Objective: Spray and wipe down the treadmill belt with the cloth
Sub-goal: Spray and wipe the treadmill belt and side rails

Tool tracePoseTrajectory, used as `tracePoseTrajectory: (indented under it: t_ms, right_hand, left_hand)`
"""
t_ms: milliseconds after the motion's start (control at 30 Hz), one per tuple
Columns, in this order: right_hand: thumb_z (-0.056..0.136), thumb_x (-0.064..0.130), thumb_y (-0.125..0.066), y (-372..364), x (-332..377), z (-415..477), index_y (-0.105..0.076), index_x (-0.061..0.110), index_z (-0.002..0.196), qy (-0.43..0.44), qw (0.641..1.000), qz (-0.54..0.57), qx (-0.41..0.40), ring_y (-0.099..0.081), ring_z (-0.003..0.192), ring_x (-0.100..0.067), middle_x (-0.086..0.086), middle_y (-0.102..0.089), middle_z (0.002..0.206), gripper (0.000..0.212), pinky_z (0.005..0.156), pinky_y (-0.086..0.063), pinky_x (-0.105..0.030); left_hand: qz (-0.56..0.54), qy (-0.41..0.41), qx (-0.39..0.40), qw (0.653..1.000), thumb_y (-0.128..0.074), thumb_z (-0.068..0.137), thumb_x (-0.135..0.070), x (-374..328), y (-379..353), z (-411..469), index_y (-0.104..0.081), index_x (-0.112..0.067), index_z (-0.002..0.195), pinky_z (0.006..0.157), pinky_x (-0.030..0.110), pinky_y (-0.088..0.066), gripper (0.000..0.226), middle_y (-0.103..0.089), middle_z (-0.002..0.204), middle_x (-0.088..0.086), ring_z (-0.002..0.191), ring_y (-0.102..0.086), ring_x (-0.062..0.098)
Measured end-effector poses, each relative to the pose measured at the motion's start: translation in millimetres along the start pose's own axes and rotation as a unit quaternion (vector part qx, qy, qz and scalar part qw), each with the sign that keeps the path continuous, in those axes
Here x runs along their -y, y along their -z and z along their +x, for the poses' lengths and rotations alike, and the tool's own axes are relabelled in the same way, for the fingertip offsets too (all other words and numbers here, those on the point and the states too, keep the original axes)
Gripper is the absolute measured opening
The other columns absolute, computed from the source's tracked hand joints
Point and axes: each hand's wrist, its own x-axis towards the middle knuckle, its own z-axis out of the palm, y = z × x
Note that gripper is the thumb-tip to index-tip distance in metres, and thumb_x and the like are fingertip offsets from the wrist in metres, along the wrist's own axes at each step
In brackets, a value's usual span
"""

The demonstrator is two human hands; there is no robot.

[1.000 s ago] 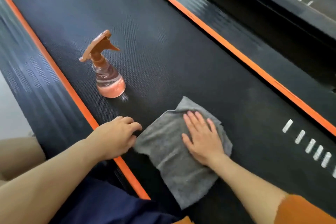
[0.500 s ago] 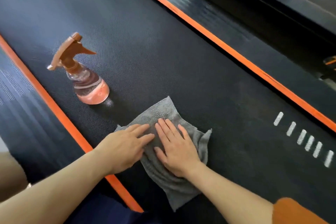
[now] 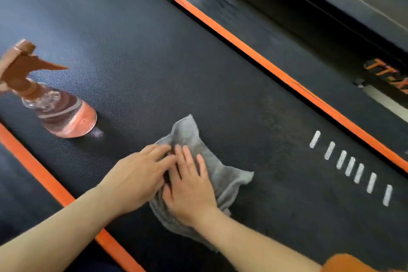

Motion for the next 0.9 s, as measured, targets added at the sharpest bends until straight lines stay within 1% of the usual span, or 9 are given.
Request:
tracePoseTrajectory:
  t_ms: [67, 133, 200, 267, 334, 501, 601, 734, 901]
  right_hand:
    - [0.093, 0.046, -0.037, -0.5, 8.7, -3.5, -0.033, 0.012, 0.154, 0.074, 0.997, 0.001, 0.033, -0.005, 0.153, -0.022, -0.009, -0.024, 0.163, 0.069, 0.119, -0.005, -0.046]
    - [0.093, 0.049, -0.038, 8.2, -25.2, 2.9, -0.035, 0.017, 0.153, 0.106, 0.994, -0.015, 0.023, -0.014, 0.151, -0.017, -0.002, -0.028, 0.162, 0.068, 0.119, -0.01, -0.043]
    - [0.093, 0.05, -0.036, 22.9, -81.6, 3.5, -0.032, 0.019, 0.155, 0.051, 0.998, -0.022, 0.025, -0.015, 0.151, -0.014, 0.003, -0.025, 0.163, 0.069, 0.12, -0.012, -0.044]
    - [0.095, 0.052, -0.027, 40.9, -142.7, 4.1, -0.021, 0.021, 0.158, -0.055, 0.998, -0.035, 0.021, -0.007, 0.152, -0.011, 0.006, -0.014, 0.166, 0.071, 0.122, -0.008, -0.043]
    - [0.093, 0.054, -0.02, 57.9, -190.7, 11.1, -0.015, 0.021, 0.159, -0.131, 0.99, -0.055, 0.015, -0.005, 0.153, -0.012, 0.004, -0.009, 0.167, 0.074, 0.122, -0.006, -0.042]
    - [0.091, 0.054, -0.014, 81.0, -245.4, 57.2, -0.011, 0.015, 0.16, -0.177, 0.983, -0.052, -0.007, -0.003, 0.153, -0.014, -0.001, -0.006, 0.167, 0.079, 0.123, -0.005, -0.043]
    - [0.096, 0.049, -0.021, 78.6, -250.1, 93.5, -0.01, 0.014, 0.159, -0.23, 0.972, -0.03, -0.04, -0.005, 0.153, -0.015, -0.002, -0.009, 0.167, 0.073, 0.124, -0.004, -0.044]
    - [0.101, 0.043, -0.03, 79.4, -250.8, 119.6, -0.013, 0.014, 0.159, -0.272, 0.959, -0.029, -0.071, -0.009, 0.153, -0.019, -0.004, -0.012, 0.167, 0.067, 0.123, -0.006, -0.045]
    - [0.099, 0.045, -0.028, 77.6, -251.9, 116.4, -0.016, 0.015, 0.159, -0.263, 0.961, -0.041, -0.076, -0.012, 0.152, -0.018, -0.003, -0.015, 0.166, 0.068, 0.122, -0.007, -0.046]
  left_hand:
    - [-0.028, 0.011, 0.024, 0.999, -0.045, 0.082, -0.034, -7.0, -4.8, -2.8, -0.052, -0.028, 0.12, 0.07, 0.036, -0.061, 0.04, -0.058, 0.118, -0.002, 0.102, -0.064, 0.022]
    - [-0.04, 0.034, 0.031, 0.998, -0.068, 0.072, -0.026, -3.0, -9.2, -7.5, -0.057, -0.027, 0.122, 0.064, 0.032, -0.061, 0.052, -0.06, 0.119, -0.002, 0.1, -0.065, 0.02]
    - [-0.018, 0.044, 0.041, 0.998, -0.075, 0.07, -0.023, -2.2, -8.5, -7.9, -0.057, -0.028, 0.13, 0.073, 0.032, -0.061, 0.063, -0.058, 0.133, 0.003, 0.115, -0.061, 0.022]
    - [-0.013, 0.041, 0.057, 0.997, -0.061, 0.087, -0.026, -7.0, -10.0, -1.4, -0.042, -0.032, 0.146, 0.095, 0.036, -0.055, 0.062, -0.038, 0.154, 0.005, 0.138, -0.042, 0.023]
    - [-0.034, 0.07, 0.049, 0.996, -0.047, 0.097, -0.029, -18.1, -10.7, 11.2, -0.033, -0.033, 0.151, 0.105, 0.035, -0.047, 0.055, -0.024, 0.159, 0.004, 0.145, -0.028, 0.022]
    - [-0.075, 0.044, -0.025, 0.996, -0.062, 0.086, -0.026, -45.3, -5.9, 36.8, -0.059, -0.025, 0.131, 0.089, 0.034, -0.057, 0.045, -0.049, 0.143, 0.004, 0.131, -0.051, 0.024]
    - [-0.105, 0.037, -0.016, 0.994, -0.056, 0.092, -0.022, -59.5, -12.8, 64.9, -0.049, -0.023, 0.141, 0.104, 0.041, -0.048, 0.05, -0.032, 0.157, 0.006, 0.145, -0.031, 0.024]
    - [-0.078, -0.001, -0.042, 0.996, -0.069, 0.079, -0.017, -71.0, -10.0, 107.2, -0.055, -0.014, 0.137, 0.105, 0.042, -0.048, 0.06, -0.042, 0.151, 0.017, 0.138, -0.043, 0.033]
    - [-0.008, -0.056, 0.017, 0.998, -0.05, 0.094, -0.02, -90.7, 5.6, 151.7, -0.015, -0.02, 0.157, 0.121, 0.045, -0.023, 0.072, -0.002, 0.165, 0.012, 0.152, -0.004, 0.029]
